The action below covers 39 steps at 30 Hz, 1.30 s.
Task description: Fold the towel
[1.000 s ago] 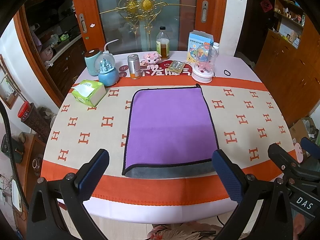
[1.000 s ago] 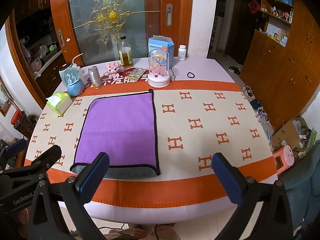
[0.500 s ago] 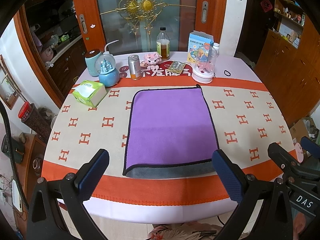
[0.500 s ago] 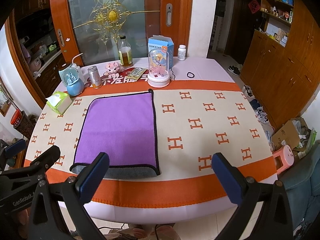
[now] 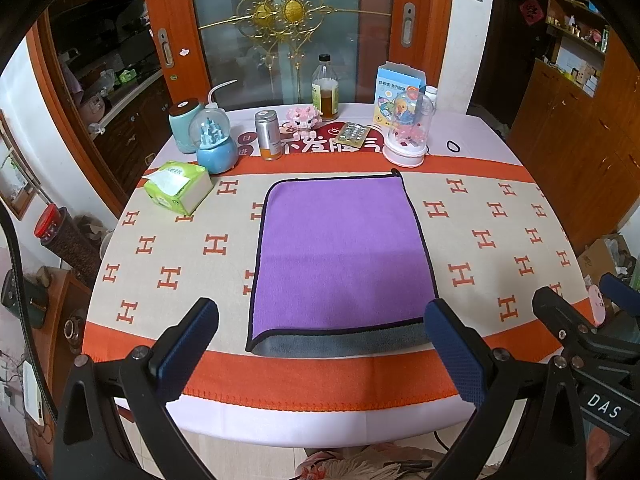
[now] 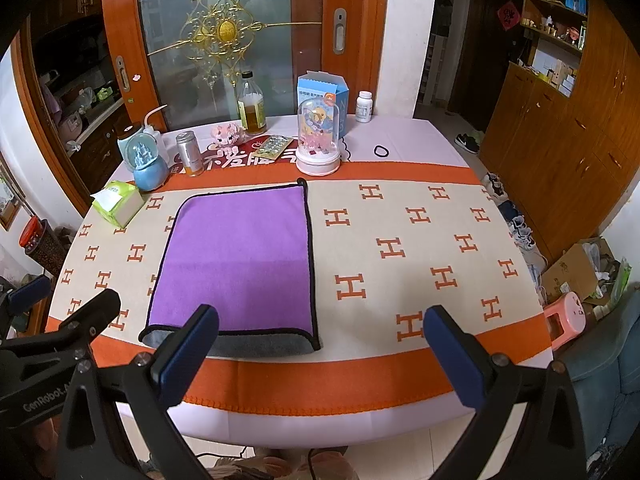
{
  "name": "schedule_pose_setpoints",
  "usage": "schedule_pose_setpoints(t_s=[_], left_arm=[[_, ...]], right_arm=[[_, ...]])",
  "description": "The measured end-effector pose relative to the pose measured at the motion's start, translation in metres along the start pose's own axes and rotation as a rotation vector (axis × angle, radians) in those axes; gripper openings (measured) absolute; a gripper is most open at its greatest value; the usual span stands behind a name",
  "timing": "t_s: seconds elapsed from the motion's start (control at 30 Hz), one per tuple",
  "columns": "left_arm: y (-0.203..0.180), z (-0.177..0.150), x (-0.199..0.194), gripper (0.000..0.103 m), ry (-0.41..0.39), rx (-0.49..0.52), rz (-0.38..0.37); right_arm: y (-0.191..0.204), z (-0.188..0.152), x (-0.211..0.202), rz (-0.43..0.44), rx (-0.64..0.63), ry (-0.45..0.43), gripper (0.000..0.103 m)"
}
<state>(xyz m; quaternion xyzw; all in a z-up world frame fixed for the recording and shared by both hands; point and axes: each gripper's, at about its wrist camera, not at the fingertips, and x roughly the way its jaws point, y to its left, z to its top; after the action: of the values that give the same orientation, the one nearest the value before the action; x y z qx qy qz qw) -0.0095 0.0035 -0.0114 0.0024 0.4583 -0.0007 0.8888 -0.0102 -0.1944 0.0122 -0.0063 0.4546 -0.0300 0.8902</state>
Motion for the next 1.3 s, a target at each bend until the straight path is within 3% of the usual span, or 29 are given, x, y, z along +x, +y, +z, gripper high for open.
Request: schedule_pose_setpoints(t_s=[0.5, 0.77, 1.0, 1.3], left_arm=[[0.038, 0.009, 0.019, 0.102, 0.031, -0.005, -0.020], [0.061, 0.008, 0.035, 0.102, 0.004, 0.036, 0.001], [0.078, -0.001, 0.070, 0.102, 0.081, 0.013, -0.056], [0.090, -0.013, 0.110, 0.102, 0.135, -0.002, -0.052]], right_arm=[[0.018, -0.003, 0.011, -0.017, 0.062, 0.013, 0.102], [0.036, -0.010, 0.025, -0.045, 0.085, 0.027, 0.101], [0.042, -0.025, 0.045, -0.047, 0.087, 0.074, 0.097], [0.034, -0.030, 0.087, 0.015, 0.039, 0.141, 0.092]])
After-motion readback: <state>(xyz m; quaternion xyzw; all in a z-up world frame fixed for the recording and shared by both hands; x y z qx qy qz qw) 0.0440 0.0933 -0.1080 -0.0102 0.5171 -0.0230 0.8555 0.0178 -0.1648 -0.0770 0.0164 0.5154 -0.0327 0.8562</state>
